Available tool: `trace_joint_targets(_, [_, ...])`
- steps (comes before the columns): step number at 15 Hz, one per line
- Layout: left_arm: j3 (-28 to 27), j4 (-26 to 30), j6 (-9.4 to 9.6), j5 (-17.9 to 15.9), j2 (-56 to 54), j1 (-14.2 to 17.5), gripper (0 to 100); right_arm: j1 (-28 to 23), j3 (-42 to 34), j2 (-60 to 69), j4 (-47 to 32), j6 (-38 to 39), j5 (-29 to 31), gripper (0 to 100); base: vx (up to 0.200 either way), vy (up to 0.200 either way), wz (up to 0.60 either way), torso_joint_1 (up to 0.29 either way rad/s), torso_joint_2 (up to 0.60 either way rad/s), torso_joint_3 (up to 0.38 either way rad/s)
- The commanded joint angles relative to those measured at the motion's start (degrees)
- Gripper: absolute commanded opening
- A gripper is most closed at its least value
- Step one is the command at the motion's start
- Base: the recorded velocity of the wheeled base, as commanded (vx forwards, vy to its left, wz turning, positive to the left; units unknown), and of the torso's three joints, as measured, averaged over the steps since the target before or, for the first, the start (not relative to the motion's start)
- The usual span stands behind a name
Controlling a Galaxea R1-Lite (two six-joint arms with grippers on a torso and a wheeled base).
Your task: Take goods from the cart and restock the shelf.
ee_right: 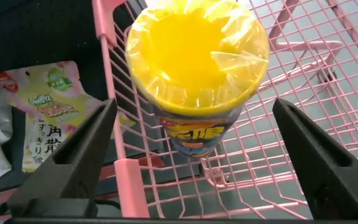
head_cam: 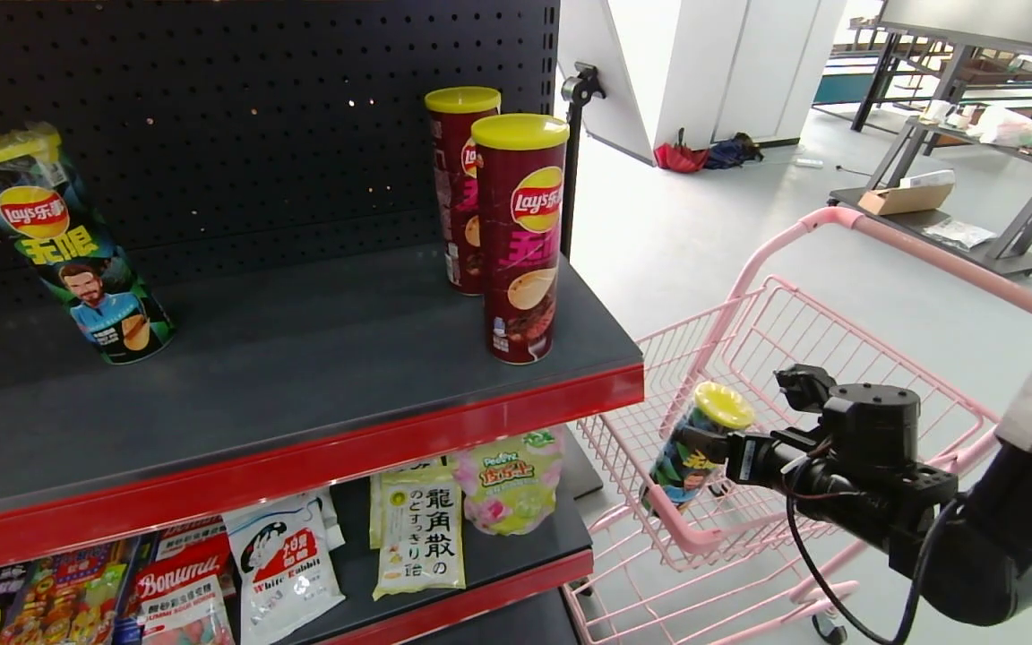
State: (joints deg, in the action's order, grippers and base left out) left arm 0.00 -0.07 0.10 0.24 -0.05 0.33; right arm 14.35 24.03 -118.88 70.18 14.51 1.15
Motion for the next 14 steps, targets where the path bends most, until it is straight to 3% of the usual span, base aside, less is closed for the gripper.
trace_joint_targets(1, [0.0, 0.0, -0.01, 0.0, 0.0, 0.0, 100, 0.2, 0.8, -5.3, 2.3, -0.1, 0.6, 100, 0.000, 0.000, 0.00, 0.000, 0.00, 0.000])
trace_joint_targets(11, [0.0, 0.0, -0.01, 0.0, 0.0, 0.0, 100, 0.9, 7.8, -10.5, 2.9, 0.1, 2.5, 100, 0.000, 0.000, 0.00, 0.000, 0.00, 0.000])
trace_joint_targets(12, [0.0, 0.0, 0.08, 0.0, 0.0, 0.0, 100, 0.9, 8.1, -10.8, 2.9, 0.1, 2.6, 0, 0.000, 0.000, 0.00, 0.000, 0.00, 0.000])
trace_joint_targets(14, [0.0, 0.0, 0.08, 0.0, 0.0, 0.0, 100, 0.9, 8.9, -11.6, 2.9, 0.1, 3.2, 0, 0.000, 0.000, 0.00, 0.000, 0.00, 0.000])
